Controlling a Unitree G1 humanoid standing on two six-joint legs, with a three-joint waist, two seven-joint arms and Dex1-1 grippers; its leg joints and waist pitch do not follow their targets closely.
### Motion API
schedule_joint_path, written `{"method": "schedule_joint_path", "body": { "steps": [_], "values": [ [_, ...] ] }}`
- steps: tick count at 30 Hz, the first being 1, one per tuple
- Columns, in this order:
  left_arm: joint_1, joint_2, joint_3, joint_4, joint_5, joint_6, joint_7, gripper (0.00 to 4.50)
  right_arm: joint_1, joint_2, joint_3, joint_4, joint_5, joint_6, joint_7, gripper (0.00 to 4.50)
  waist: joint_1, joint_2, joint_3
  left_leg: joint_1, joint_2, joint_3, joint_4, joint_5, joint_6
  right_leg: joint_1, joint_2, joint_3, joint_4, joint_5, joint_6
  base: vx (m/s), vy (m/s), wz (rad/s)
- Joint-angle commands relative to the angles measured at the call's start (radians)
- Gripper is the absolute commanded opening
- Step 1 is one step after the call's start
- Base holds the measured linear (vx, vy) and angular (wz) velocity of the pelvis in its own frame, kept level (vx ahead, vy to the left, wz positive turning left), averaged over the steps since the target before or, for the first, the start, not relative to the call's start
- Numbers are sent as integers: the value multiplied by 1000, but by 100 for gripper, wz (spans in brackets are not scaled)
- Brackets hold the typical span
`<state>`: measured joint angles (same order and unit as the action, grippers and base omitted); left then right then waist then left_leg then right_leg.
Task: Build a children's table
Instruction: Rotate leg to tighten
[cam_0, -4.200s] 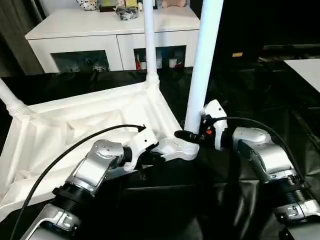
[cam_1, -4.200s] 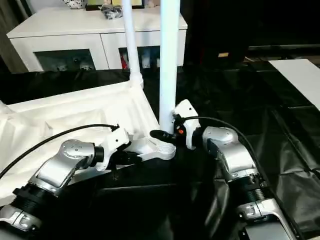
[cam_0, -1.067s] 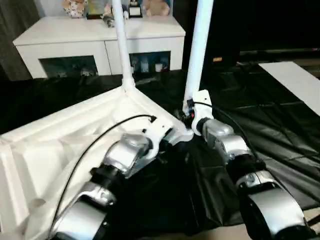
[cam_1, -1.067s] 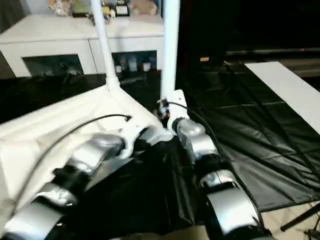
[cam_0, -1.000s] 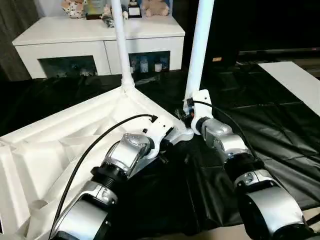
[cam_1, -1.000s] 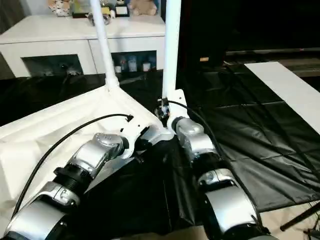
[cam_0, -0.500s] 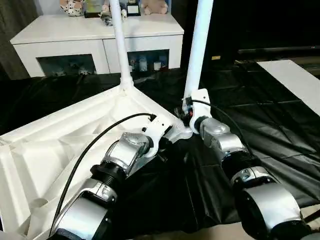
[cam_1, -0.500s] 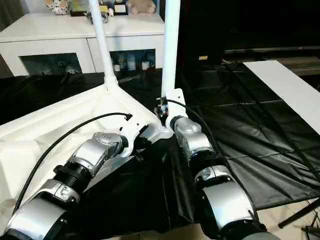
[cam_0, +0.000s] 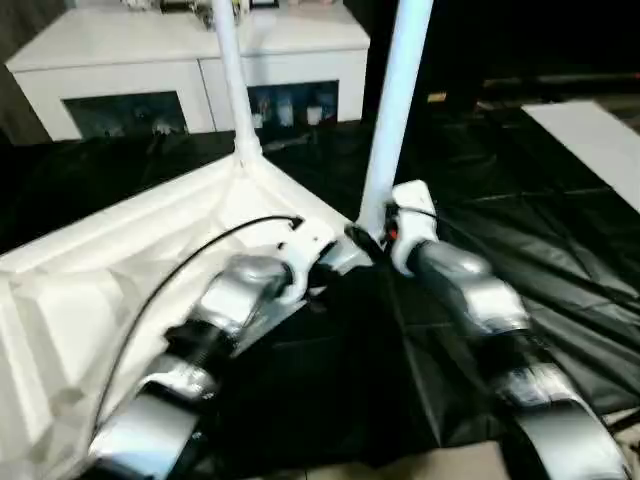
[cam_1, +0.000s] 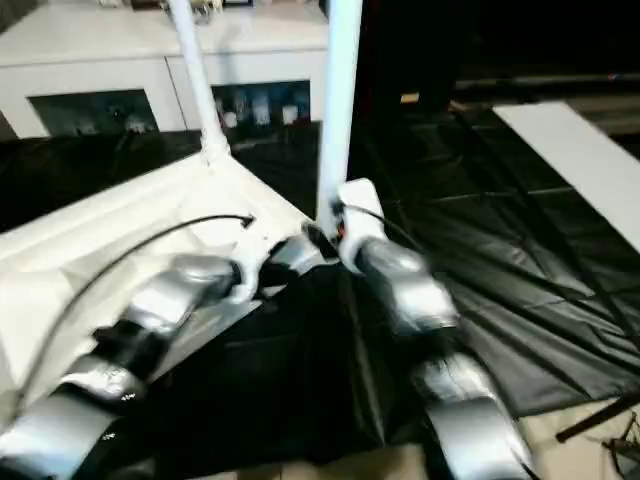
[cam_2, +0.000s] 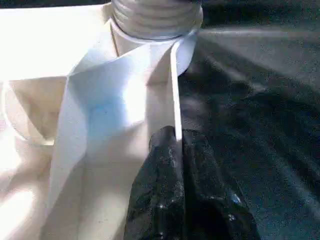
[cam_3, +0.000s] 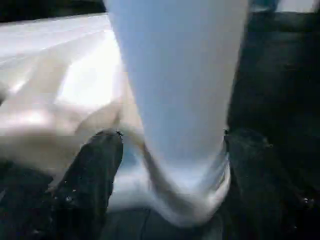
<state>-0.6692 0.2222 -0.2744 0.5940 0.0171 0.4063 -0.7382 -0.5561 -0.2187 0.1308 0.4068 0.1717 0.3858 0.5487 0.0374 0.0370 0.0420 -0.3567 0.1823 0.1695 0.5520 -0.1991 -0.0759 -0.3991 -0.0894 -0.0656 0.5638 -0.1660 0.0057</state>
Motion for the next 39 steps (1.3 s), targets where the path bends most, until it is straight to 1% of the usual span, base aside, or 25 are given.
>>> {"method": "schedule_joint_path", "body": {
  "steps": [1,2,4,5,6,7,8,9,11,13,14,15,16,17,19,20,21,22,23,25,26,28,31,33,39],
  "values": [
    [18,18,-16,-22,9,-22,-47,0,35,-15,63,-62,23,41,101,384,8,-4,-58,-5,44,-7,-61,-157,78,52,-56,40,-55,-166,-213,0,0,0],
    [36,44,-34,-50,8,-35,-95,0,65,-57,78,-119,45,61,155,405,6,2,-60,-10,42,-5,-54,-106,84,55,-53,38,-47,-92,-240,0,0,0],
    [56,75,-52,-86,6,-37,-143,0,92,-105,91,-166,65,67,218,416,8,2,-65,-11,45,-5,-47,-60,94,59,-54,38,-34,-7,-263,0,0,0],
    [72,100,-67,-118,0,-51,-189,0,110,-138,98,-196,72,70,260,422,10,5,-69,-11,42,-3,-36,3,118,59,-49,37,-20,116,-295,0,0,0],
    [85,118,-76,-145,-7,-55,-223,0,120,-158,101,-210,74,66,290,427,12,5,-71,-12,41,-4,-31,23,127,61,-50,38,-14,155,-305,0,0,0],
    [101,138,-88,-173,-15,-79,-264,0,128,-174,103,-215,73,61,313,436,15,4,-73,-11,37,1,-21,49,149,55,-44,41,-5,223,-320,0,0,0],
    [114,154,-95,-201,-25,-70,-293,0,135,-185,104,-223,68,59,327,436,18,5,-71,-12,37,0,-20,55,161,53,-46,41,-4,236,-324,0,0,0],
    [122,162,-98,-218,-32,-61,-309,0,140,-191,105,-228,65,59,334,444,19,9,-71,-13,39,0,-19,55,170,53,-45,38,-2,229,-325,0,0,0],
    [132,174,-105,-244,-36,-53,-324,0,141,-185,97,-229,67,60,326,444,19,9,-66,-10,43,1,-23,13,161,51,-47,37,-8,154,-326,0,0,0],
    [149,186,-104,-291,-39,-19,-322,0,140,-155,72,-246,68,81,266,444,21,9,-60,-4,46,2,-31,-48,117,49,-47,40,-18,21,-314,0,0,0],
    [152,186,-101,-297,-34,-7,-311,0,138,-143,68,-247,68,86,246,444,22,11,-60,0,48,3,-33,-64,105,47,-47,41,-20,-3,-310,0,0,0],
    [154,180,-91,-296,-26,8,-282,0,134,-125,62,-249,73,102,214,444,24,7,-57,5,49,6,-34,-97,86,42,-45,42,-24,-40,-303,0,0,0],
    [154,178,-88,-295,-24,11,-274,0,133,-121,61,-249,74,107,206,444,24,8,-56,4,47,6,-36,-106,75,44,-43,42,-23,-53,-300,0,0,0],
    [151,169,-77,-281,-12,22,-232,0,129,-104,53,-245,72,130,173,444,24,9,-54,3,45,5,-39,-134,50,45,-44,43,-25,-92,-280,0,0,0],
    [146,159,-67,-261,3,27,-188,0,122,-86,46,-230,53,140,123,444,23,8,-54,2,43,4,-40,-144,30,46,-45,42,-27,-116,-264,0,0,0],
    [143,150,-57,-249,12,34,-154,0,116,-55,24,-207,41,155,57,444,22,7,-54,1,43,4,-40,-145,25,45,-45,43,-26,-119,-259,0,0,0],
    [144,141,-49,-251,7,42,-142,0,112,-34,4,-184,33,159,10,444,19,10,-53,-1,40,4,-40,-152,13,43,-45,44,-26,-133,-252,0,0,0],
    [146,138,-45,-257,4,47,-143,0,111,-30,0,-176,28,159,-4,444,18,9,-54,-2,39,2,-40,-171,3,45,-47,43,-28,-155,-245,0,0,0],
    [147,137,-45,-261,2,51,-146,0,110,-31,-1,-168,19,155,-18,444,18,13,-54,-1,38,2,-40,-180,-1,45,-47,43,-29,-167,-237,0,0,0],
    [150,137,-45,-269,4,56,-147,0,110,-27,-9,-162,15,152,-33,444,14,10,-56,-4,36,2,-37,-164,0,48,-47,44,-28,-145,-233,0,0,0],
    [155,137,-45,-276,6,62,-144,0,106,-19,-29,-154,19,158,-61,444,14,13,-57,-4,35,1,-36,-158,2,48,-47,44,-27,-135,-234,0,0,0],
    [158,138,-42,-281,10,68,-126,0,100,-12,-57,-148,26,166,-98,444,13,12,-61,-6,33,2,-31,-113,17,50,-45,43,-19,-66,-244,0,0,0],
    [158,138,-33,-271,15,69,-93,0,99,-7,-81,-144,23,178,-137,444,12,11,-63,-8,31,2,-27,-86,34,53,-43,41,-15,-30,-257,0,0,0],
    [158,136,-12,-259,17,67,-58,0,106,-11,-94,-147,22,183,-152,444,11,11,-63,-8,31,2,-26,-82,41,54,-43,40,-15,-27,-261,0,0,0],
    [163,144,-9,-259,16,62,-61,0,103,-15,-110,-160,32,191,-151,444,2,14,-65,-8,30,1,-23,-89,48,56,-43,39,-16,-39,-265,0,0,0]
  ]
}}
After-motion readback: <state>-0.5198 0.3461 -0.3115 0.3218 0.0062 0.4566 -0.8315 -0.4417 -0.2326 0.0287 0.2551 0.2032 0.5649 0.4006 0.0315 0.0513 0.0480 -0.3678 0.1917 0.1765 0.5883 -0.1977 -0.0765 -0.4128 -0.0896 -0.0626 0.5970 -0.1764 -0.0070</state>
